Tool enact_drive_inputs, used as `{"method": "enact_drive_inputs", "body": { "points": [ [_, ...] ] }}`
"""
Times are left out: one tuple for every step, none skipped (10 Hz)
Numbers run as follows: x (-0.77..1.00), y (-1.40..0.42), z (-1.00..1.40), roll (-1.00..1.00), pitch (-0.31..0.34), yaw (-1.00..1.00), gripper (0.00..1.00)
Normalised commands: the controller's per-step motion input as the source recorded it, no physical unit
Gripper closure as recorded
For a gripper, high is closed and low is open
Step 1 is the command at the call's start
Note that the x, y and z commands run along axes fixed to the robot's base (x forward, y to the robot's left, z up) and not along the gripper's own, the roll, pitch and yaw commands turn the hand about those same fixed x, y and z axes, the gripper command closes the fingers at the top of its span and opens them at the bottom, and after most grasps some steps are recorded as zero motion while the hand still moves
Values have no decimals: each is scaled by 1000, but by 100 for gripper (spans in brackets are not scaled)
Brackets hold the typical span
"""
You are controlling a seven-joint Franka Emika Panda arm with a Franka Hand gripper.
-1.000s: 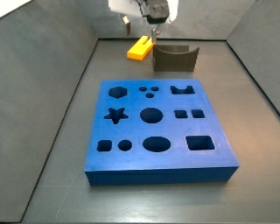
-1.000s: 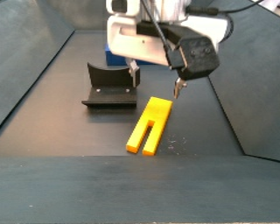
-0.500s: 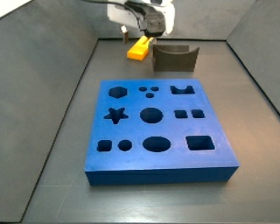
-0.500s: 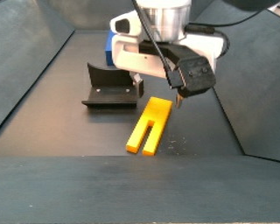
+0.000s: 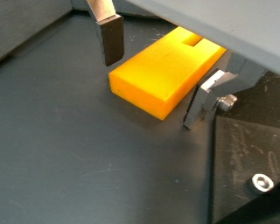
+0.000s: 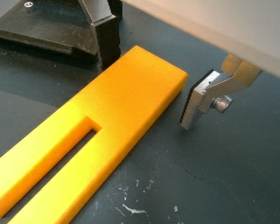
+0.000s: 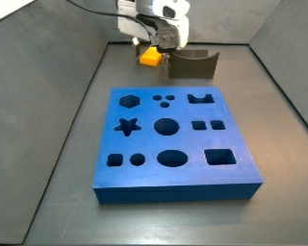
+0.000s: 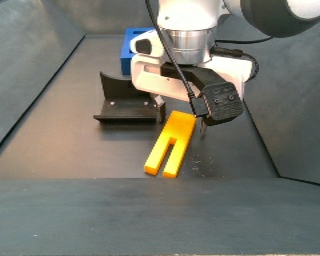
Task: Pick up the double-square object. Move up. Place the double-square object on the fixture. Regrasp the double-square object. Move to above the board. Insert the double-square object.
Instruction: Pick up the double-square object.
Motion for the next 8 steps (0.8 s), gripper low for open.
{"method": "enact_drive_inputs", "body": {
  "points": [
    [0, 0, 0, 0, -7, 0, 0],
    [0, 0, 0, 0, 0, 0, 100],
    [0, 0, 0, 0, 0, 0, 100],
    [0, 0, 0, 0, 0, 0, 100],
    [0, 0, 0, 0, 0, 0, 100],
    [0, 0, 0, 0, 0, 0, 100],
    [0, 0, 0, 0, 0, 0, 100],
    [0, 0, 0, 0, 0, 0, 100]
  ]
}}
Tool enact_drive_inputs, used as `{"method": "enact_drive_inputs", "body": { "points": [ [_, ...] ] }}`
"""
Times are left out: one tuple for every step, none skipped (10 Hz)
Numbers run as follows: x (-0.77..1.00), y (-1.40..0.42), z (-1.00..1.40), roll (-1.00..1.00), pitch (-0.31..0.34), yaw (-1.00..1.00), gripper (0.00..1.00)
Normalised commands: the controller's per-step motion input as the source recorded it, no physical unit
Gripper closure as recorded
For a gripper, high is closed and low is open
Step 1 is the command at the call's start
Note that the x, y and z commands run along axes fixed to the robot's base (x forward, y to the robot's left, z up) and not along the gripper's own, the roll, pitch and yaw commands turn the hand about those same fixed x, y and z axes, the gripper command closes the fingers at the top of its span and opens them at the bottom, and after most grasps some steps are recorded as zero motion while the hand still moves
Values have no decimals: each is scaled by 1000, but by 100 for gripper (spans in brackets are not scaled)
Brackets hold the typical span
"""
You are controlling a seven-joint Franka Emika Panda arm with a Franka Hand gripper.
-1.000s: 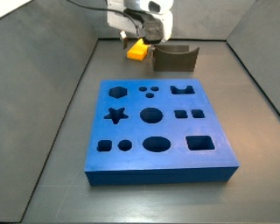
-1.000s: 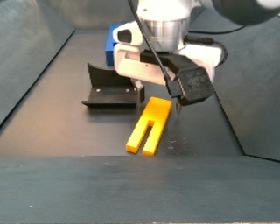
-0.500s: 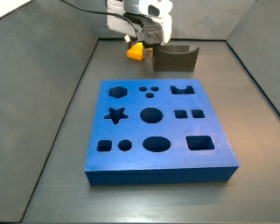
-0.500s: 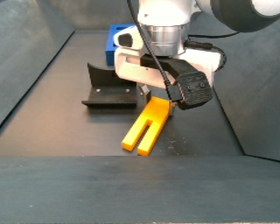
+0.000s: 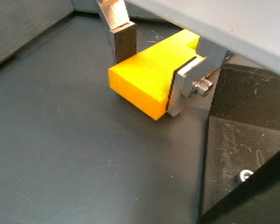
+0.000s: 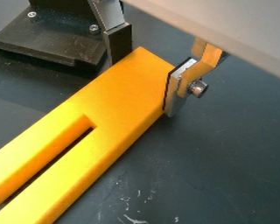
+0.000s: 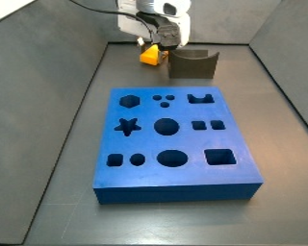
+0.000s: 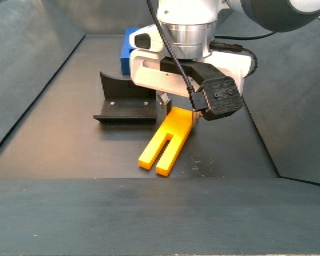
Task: Pick up the double-square object. Move up. Place the double-square object on the fixture. Regrasp the double-square object. Move to above the board. Insert the double-square object.
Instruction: Pick up the double-square object, then move up.
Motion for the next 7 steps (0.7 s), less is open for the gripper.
{"method": "enact_drive_inputs", "body": {
  "points": [
    [0, 0, 0, 0, 0, 0, 100],
    [0, 0, 0, 0, 0, 0, 100],
    [0, 0, 0, 0, 0, 0, 100],
    [0, 0, 0, 0, 0, 0, 100],
    [0, 0, 0, 0, 0, 0, 100],
    [0, 0, 0, 0, 0, 0, 100],
    [0, 0, 833, 0, 0, 0, 100]
  ]
}}
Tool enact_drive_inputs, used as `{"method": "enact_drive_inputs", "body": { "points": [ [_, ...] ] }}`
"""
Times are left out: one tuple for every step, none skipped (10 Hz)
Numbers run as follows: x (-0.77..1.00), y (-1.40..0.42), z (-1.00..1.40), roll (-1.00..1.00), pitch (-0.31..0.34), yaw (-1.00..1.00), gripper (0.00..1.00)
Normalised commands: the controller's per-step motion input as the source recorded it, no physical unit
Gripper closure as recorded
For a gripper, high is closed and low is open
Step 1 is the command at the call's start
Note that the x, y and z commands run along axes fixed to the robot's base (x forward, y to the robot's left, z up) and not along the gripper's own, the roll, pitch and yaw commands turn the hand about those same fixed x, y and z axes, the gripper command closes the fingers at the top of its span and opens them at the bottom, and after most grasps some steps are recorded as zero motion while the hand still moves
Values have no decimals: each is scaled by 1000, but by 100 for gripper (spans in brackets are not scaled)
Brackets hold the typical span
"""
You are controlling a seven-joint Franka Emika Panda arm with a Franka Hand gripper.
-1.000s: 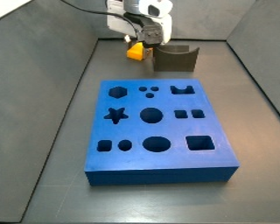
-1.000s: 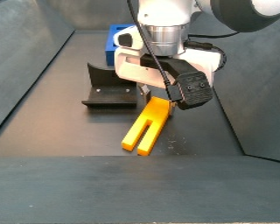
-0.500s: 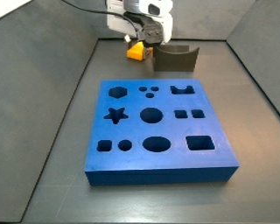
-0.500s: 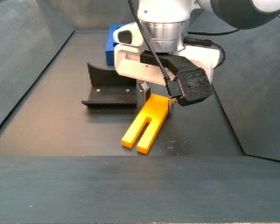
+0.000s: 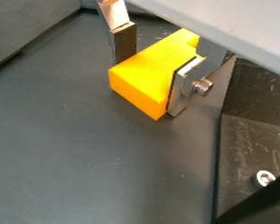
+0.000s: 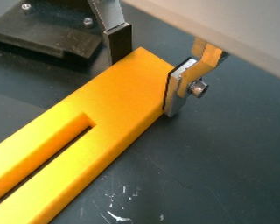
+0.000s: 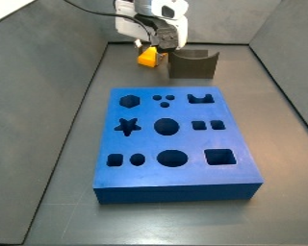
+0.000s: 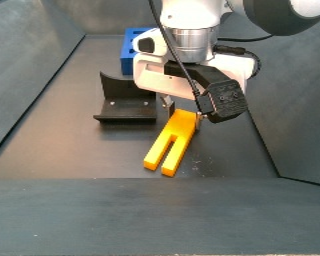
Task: Pick up the double-square object. Move up. Place the double-square object on the fixture. Regrasp the double-square object. Move to above the board. Insert the double-square object.
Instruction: Move up, then place the double-square object on the fixture.
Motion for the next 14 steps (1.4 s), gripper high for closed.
{"method": "enact_drive_inputs", "body": {
  "points": [
    [13, 34, 832, 6, 5, 2, 100],
    [-10, 32, 750, 8, 33, -3, 100],
    [-2, 21, 607, 16, 54, -11, 100],
    [-6, 14, 485, 23, 60, -16, 100],
    [-12, 10, 322, 36, 52, -18, 100],
    [-18, 9, 198, 46, 45, -20, 100],
    [0, 0, 1000, 0, 0, 0, 100],
    [5, -1, 1000, 7, 1, 0, 100],
    [-3, 0, 1000, 11, 17, -4, 100],
    [-8, 1, 1000, 19, 23, -9, 100],
    [-13, 3, 1000, 32, 28, -18, 100],
    [-18, 5, 1000, 42, 32, -23, 100],
    [-21, 4, 1000, 46, 34, -24, 100],
    [-25, 5, 1000, 57, 39, -23, 100]
  ]
}}
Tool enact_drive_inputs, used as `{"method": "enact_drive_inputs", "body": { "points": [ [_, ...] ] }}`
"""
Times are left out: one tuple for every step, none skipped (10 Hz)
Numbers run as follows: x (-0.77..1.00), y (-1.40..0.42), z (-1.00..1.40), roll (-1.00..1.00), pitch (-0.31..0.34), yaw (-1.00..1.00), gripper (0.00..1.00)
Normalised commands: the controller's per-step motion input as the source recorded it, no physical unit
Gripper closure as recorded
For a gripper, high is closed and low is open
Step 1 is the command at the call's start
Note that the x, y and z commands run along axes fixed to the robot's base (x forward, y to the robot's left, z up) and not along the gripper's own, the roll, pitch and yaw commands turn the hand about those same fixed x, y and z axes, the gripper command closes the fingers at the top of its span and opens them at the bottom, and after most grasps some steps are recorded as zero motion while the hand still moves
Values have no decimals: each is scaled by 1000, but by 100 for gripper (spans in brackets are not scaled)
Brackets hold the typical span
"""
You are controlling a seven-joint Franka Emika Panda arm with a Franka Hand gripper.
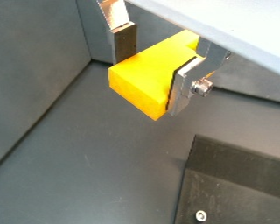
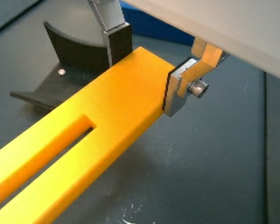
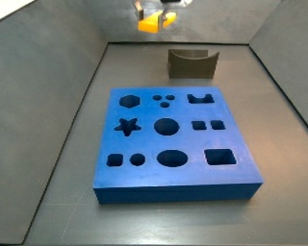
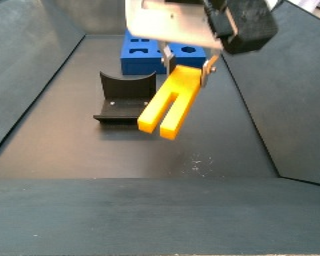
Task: Pick up the double-square object. Move up. Place the double-square object on the fixture. Regrasp the double-square object. Move to above the board. Insert the double-square object.
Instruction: Place the double-square object on the fixture.
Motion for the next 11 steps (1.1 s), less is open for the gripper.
{"method": "enact_drive_inputs", "body": {
  "points": [
    [-28, 5, 1000, 60, 42, -22, 100],
    [-25, 5, 931, 68, 45, -20, 100],
    [-22, 4, 805, 71, 51, -16, 100],
    [-14, 4, 642, 74, 57, -8, 100],
    [-10, 3, 559, 75, 62, -4, 100],
    [-2, 3, 352, 73, 74, 6, 100],
    [1, 3, 266, 73, 79, 9, 100],
    [1000, -792, 235, -141, 25, 1000, 100],
    [1000, -779, 166, -141, 40, 1000, 100],
    [1000, -707, 140, -161, 64, 1000, 100],
    [1000, -590, 120, -189, 95, 1000, 100]
  ]
}}
